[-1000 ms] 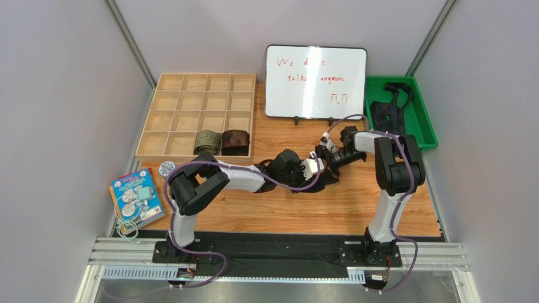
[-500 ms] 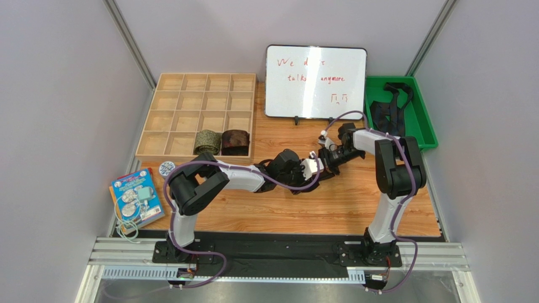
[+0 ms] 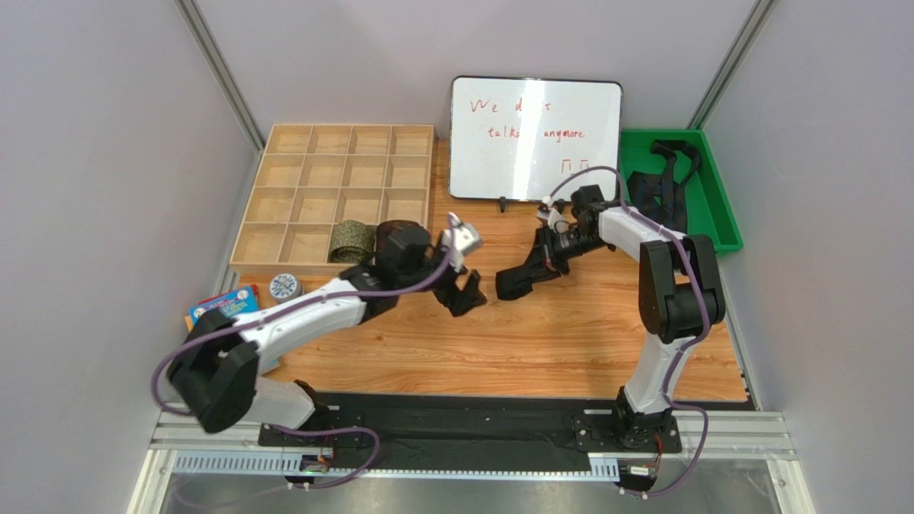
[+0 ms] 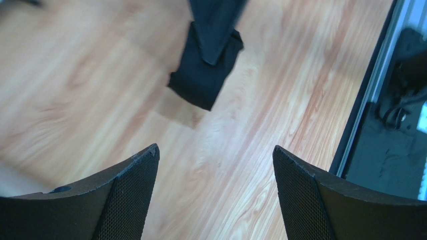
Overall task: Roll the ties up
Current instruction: Pick up the tie at the center of the board, then place the tie in the storage box.
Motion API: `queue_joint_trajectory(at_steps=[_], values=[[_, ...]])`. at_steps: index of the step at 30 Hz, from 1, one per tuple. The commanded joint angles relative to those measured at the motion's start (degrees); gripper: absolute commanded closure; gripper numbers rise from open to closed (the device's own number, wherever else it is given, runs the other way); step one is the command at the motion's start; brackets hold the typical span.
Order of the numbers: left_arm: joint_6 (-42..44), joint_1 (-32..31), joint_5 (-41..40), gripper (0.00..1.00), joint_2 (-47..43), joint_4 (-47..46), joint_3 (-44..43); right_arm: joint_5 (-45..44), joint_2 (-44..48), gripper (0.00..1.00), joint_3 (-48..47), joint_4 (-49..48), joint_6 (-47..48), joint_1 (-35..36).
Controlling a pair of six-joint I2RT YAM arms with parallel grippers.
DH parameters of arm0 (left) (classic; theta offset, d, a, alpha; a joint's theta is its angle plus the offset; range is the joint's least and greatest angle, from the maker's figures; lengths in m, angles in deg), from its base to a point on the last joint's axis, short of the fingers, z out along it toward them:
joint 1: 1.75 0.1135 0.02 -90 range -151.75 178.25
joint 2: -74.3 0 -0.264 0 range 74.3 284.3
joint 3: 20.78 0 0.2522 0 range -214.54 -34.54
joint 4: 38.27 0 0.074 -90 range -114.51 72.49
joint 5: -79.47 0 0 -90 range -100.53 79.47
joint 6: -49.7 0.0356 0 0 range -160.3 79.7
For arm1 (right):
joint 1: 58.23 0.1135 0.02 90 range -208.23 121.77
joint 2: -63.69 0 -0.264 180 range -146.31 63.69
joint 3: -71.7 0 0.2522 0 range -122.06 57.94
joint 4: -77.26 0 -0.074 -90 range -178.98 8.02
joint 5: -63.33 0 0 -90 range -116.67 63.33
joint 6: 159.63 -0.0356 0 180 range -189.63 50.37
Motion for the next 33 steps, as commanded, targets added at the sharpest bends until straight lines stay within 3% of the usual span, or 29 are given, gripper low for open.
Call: queue_joint_trajectory(at_steps=[1, 4, 9, 11, 15, 22, 33], values=[[-5.1, 11.9, 5.9, 0.11, -12.9, 10.2, 0.0, 4.1, 4.0, 1.00, -8.2, -5.4, -6.1, 4.4], [-3.7, 19.5, 5.0, 0.09, -18.7, 16.9, -2.0, 1.9, 2.8, 1.00, -12.8, -8.4, -9.8, 8.6], [-4.3, 31.7, 1.2, 0.07, -24.9, 26.1, -4.0, -7.2, -3.3, 1.00, -29.5, -11.5, -14.7, 16.9], [-4.5, 38.3, 1.1, 0.07, -27.4, 28.2, -3.5, -13.7, -7.6, 1.00, -38.2, -11.0, -14.0, 20.1], [-3.5, 45.3, -0.1, 0.07, -31.8, 30.1, -1.6, -30.7, -15.1, 1.00, -51.9, -10.0, -13.4, 23.9], [-0.9, 47.9, -3.5, 0.06, -39.1, 31.8, 1.8, -42.5, -29.7, 1.00, -71.2, -7.2, -13.2, 27.0], [-1.0, 47.9, -4.4, 0.06, -41.9, 31.6, 4.6, -46.8, -36.6, 1.00, -72.7, -12.2, -11.4, 28.9]])
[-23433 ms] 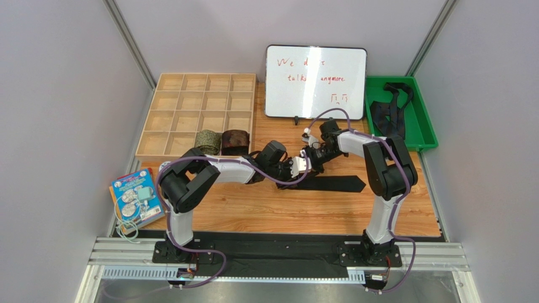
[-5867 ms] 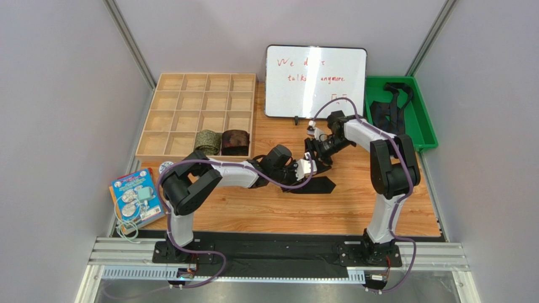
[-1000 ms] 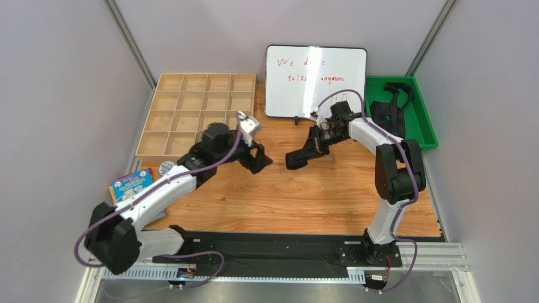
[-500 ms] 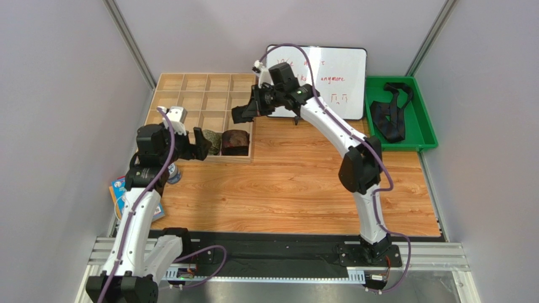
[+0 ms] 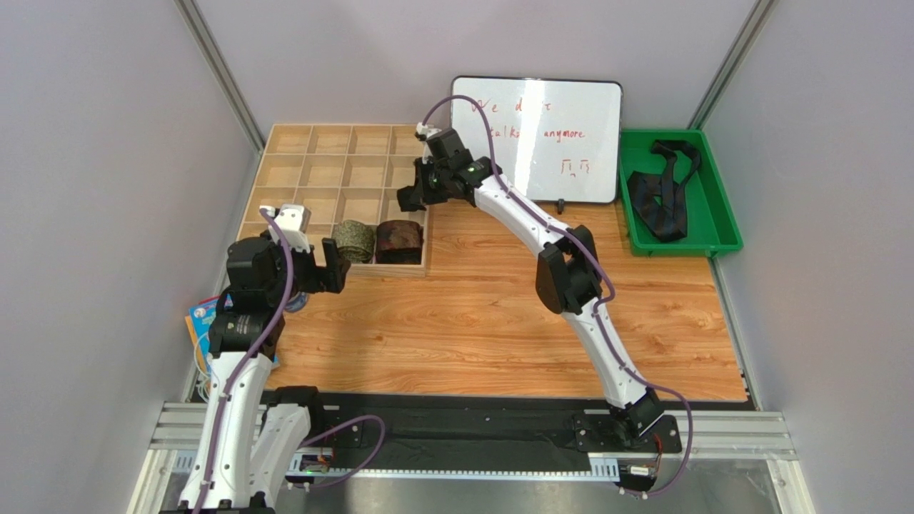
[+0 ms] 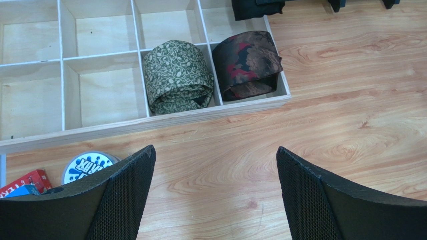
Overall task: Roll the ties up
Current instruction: Place the tie in the storage box.
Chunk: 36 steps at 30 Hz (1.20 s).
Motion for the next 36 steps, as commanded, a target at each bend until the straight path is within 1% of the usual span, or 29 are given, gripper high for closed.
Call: queue_joint_trajectory(at_steps=[1, 4, 8, 18, 19, 23, 25, 27, 28, 29, 32, 34, 36], values=[[0.7, 0.3, -0.3, 0.06, 0.1, -0.8, 0.1, -4.0, -1.0, 1.00, -3.3, -3.5, 0.7, 1.1], [1.0, 0.3, -0.2, 0.06, 0.8, -1.6, 0.2, -4.8, -1.8, 1.00, -2.8, -4.1, 0.1, 1.1], [0.9, 0.3, -0.4, 0.06, 1.9, -1.9, -0.1, -3.5, -2.8, 1.00, -3.1, -4.7, -1.3, 1.1], [-0.6, 0.4, -0.8, 0.05, 1.1, -1.6, 0.7, -3.5, -5.4, 1.00, -4.3, -3.1, -2.9, 1.0], [-0.6, 0.3, -0.7, 0.05, 1.0, -1.6, 0.6, -3.2, -5.6, 0.99, -4.4, -3.1, -3.0, 1.1], [-0.6, 0.4, -0.8, 0.05, 0.9, -1.5, 0.7, -2.3, -5.6, 0.80, -4.7, -3.1, -3.4, 1.1], [-0.5, 0.4, -0.7, 0.05, 0.9, -1.7, 0.7, -2.0, -5.6, 0.66, -4.7, -3.0, -3.5, 1.1], [-0.5, 0.3, -0.7, 0.05, 1.0, -1.9, 0.7, -2.0, -5.6, 0.60, -4.7, -2.9, -3.6, 1.1], [-0.3, 0.4, -0.7, 0.05, 1.1, -1.8, 0.6, -2.0, -5.5, 0.51, -4.7, -2.9, -3.7, 1.1], [-0.3, 0.3, -0.7, 0.05, 1.2, -2.0, 0.6, -1.8, -5.4, 0.47, -4.7, -3.0, -3.9, 1.1], [-0.6, 0.4, -0.5, 0.05, 1.1, -2.0, 0.7, -0.6, -4.8, 0.43, -4.8, -3.2, -4.6, 1.1], [-0.7, 0.3, -0.3, 0.05, 1.0, -1.9, 0.8, 0.3, -4.3, 0.36, -4.9, -3.7, -5.0, 1.1], [-0.8, 0.4, -0.2, 0.05, 0.7, -1.9, 1.0, 0.6, -3.4, 0.35, -4.9, -4.4, -5.2, 1.1]])
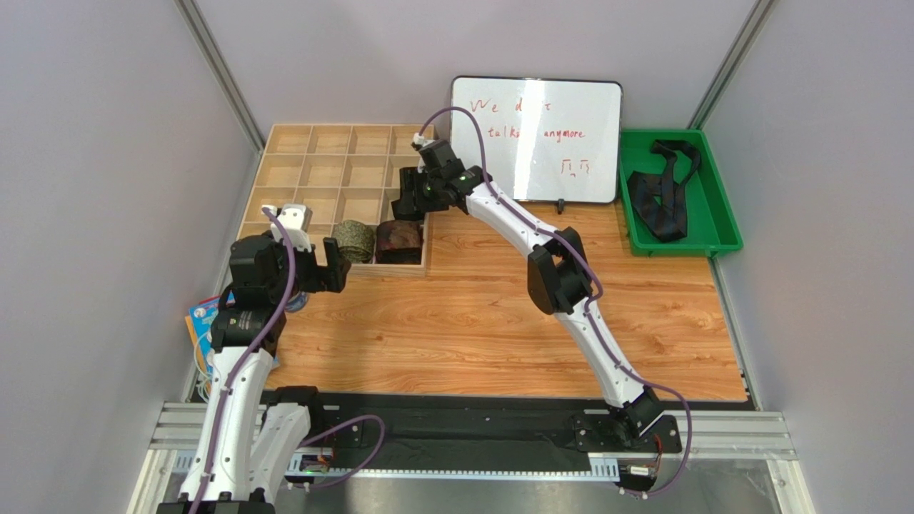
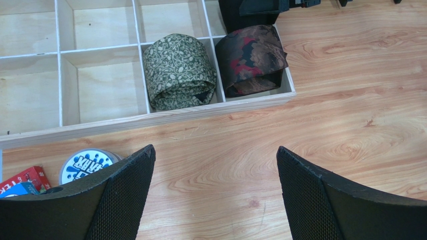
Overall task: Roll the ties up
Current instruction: Place the tie in the storage box, then reset both arms
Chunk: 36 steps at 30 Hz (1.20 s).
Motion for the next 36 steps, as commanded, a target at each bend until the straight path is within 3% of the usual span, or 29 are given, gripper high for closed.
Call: queue_joint_trajectory(at_steps=[1, 9, 18, 24, 29, 36], values=[[-0.7, 0.4, 0.3, 0.05, -1.0, -1.4, 0.2, 1.6, 2.3, 0.31, -2.8, -3.1, -1.3, 0.3], [-1.2, 0.3, 0.1, 0.05, -0.6, -1.9, 0.2, 1.6, 5.7, 0.18, -2.3, -4.5, -1.5, 0.2], [-2.1, 0.3, -0.8, 0.05, -1.0, -2.4, 0.1, 3.0, 10.3, 0.14, -0.1, -4.6, -1.0, -0.2], [-3.0, 0.4, -0.8, 0.03, 1.9, -1.6, -2.1, 5.1, 15.8, 0.04, 4.3, -3.7, 0.6, -1.5], [-0.4, 0.4, 1.0, 0.01, 8.4, 1.0, -8.0, 8.0, 21.6, 0.00, 8.8, -1.7, 2.9, -3.4], [2.9, 0.4, 1.8, 0.00, 25.4, 11.6, -21.6, 10.2, 30.7, 0.00, 17.0, 4.9, 8.7, -9.1]])
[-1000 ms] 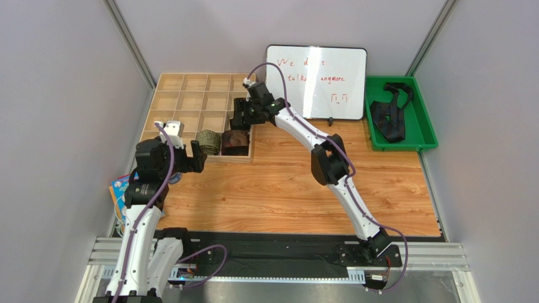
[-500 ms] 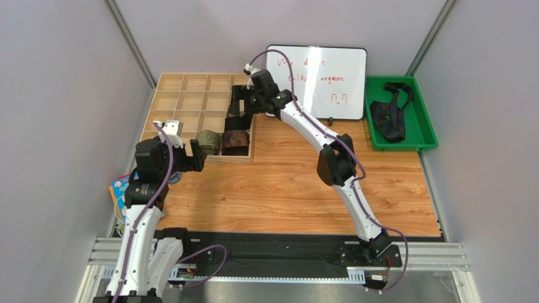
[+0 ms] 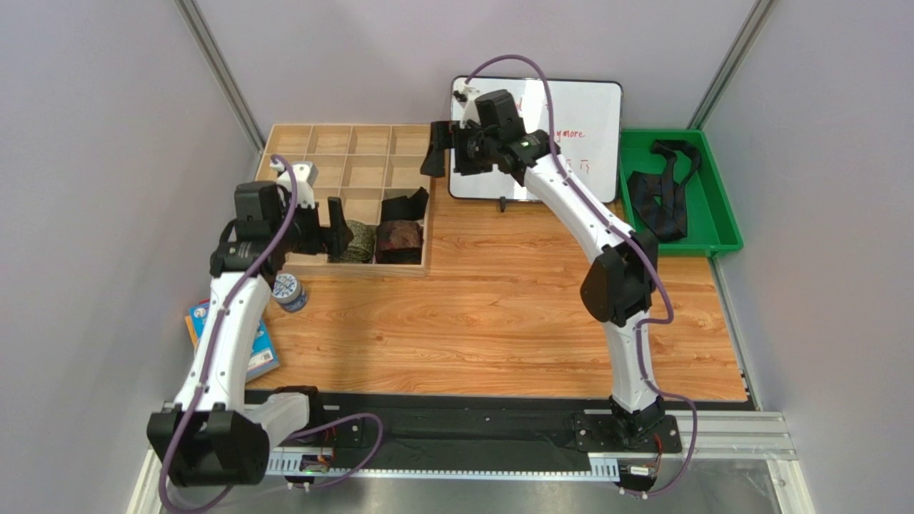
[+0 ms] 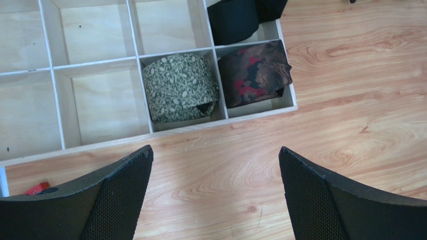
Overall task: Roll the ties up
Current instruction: Reset both arms
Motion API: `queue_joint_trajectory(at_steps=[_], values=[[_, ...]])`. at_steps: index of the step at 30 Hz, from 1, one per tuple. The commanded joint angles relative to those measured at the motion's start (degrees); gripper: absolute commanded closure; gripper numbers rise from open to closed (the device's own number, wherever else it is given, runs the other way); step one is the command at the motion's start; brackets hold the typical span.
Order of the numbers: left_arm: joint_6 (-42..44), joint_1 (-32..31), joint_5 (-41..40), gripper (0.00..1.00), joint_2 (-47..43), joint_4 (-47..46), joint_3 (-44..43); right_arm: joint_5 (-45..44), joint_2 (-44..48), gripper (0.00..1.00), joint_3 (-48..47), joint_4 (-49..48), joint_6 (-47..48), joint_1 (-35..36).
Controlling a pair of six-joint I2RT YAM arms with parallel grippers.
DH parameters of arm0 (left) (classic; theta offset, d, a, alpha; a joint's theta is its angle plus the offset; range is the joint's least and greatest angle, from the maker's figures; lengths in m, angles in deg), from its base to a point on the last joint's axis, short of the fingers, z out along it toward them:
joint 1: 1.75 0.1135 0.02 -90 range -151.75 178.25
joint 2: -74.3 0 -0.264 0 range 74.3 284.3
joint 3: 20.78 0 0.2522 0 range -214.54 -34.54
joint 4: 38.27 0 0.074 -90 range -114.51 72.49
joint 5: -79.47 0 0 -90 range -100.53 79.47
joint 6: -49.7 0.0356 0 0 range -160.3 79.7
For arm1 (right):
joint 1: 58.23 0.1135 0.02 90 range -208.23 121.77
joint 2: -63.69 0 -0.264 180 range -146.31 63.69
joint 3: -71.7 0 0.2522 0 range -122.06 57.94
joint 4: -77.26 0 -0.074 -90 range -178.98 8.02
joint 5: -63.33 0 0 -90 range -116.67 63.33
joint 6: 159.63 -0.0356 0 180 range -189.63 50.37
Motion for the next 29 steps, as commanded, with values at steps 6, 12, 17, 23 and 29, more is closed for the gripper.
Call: queue_joint_trajectory(at_steps=[6, 12, 17, 23, 29], values=[[2.2, 0.3, 1.7, 0.01, 12.1, 6.0, -13.0, 4.2, 17.7, 0.00, 15.9, 5.2, 8.9, -9.5], [5.6, 0.3, 2.1, 0.01, 19.9, 13.2, -19.9, 3.8, 30.1, 0.00, 33.1, 5.9, 11.8, -17.0], [3.9, 0.3, 2.0, 0.01, 19.4, 11.5, -16.7, 2.9, 40.0, 0.00, 47.3, 6.9, 15.9, -24.8], [4.5, -0.7, 1.7, 0.01, 17.3, 11.1, -11.9, 3.3, 50.5, 0.00, 59.8, 7.7, 18.0, -29.9], [7.6, -3.7, -2.5, 0.00, 16.6, 11.5, -11.6, 2.7, 55.0, 0.00, 63.2, 7.5, 17.9, -30.0]])
